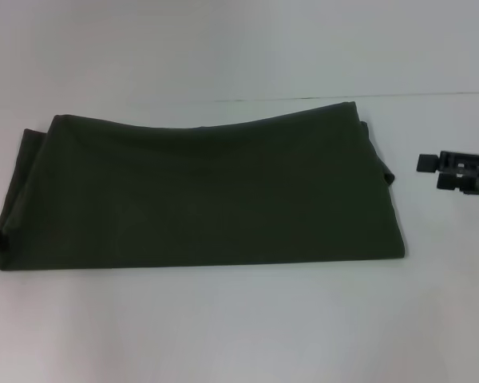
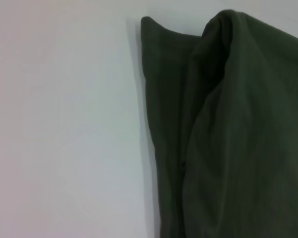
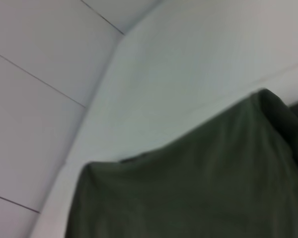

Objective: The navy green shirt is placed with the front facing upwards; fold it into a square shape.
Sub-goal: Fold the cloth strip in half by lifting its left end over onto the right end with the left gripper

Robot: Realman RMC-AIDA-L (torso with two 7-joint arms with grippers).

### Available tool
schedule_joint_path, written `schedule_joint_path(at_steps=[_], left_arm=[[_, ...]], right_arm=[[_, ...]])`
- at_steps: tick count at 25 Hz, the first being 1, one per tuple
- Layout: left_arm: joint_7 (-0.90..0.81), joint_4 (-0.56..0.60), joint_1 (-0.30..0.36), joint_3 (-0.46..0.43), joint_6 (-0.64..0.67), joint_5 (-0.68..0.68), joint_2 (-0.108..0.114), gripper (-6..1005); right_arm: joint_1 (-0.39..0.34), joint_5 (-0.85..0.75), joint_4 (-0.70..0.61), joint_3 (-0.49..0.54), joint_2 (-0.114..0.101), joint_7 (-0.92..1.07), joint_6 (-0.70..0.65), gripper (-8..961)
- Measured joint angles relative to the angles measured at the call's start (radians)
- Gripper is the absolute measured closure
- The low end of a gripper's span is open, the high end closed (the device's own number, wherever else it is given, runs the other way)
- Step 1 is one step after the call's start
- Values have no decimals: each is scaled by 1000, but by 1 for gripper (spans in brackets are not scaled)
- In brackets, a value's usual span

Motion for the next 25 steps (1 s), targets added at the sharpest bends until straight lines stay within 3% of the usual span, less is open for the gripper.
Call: schedule_joint_path(at_steps=[7,12,25], left_arm=[[1,6,1,2,5,-3,-1,923],[4,6,1,3,7,-6,0,923],[14,8,2,1,19,-10,0,922]], right_arm=[[119,-277,-119,-43,-3,263,-23,109],[196,-433,-118,-46,11,314,-37,112],[212,-497,-47,-100,42,321,35,119]])
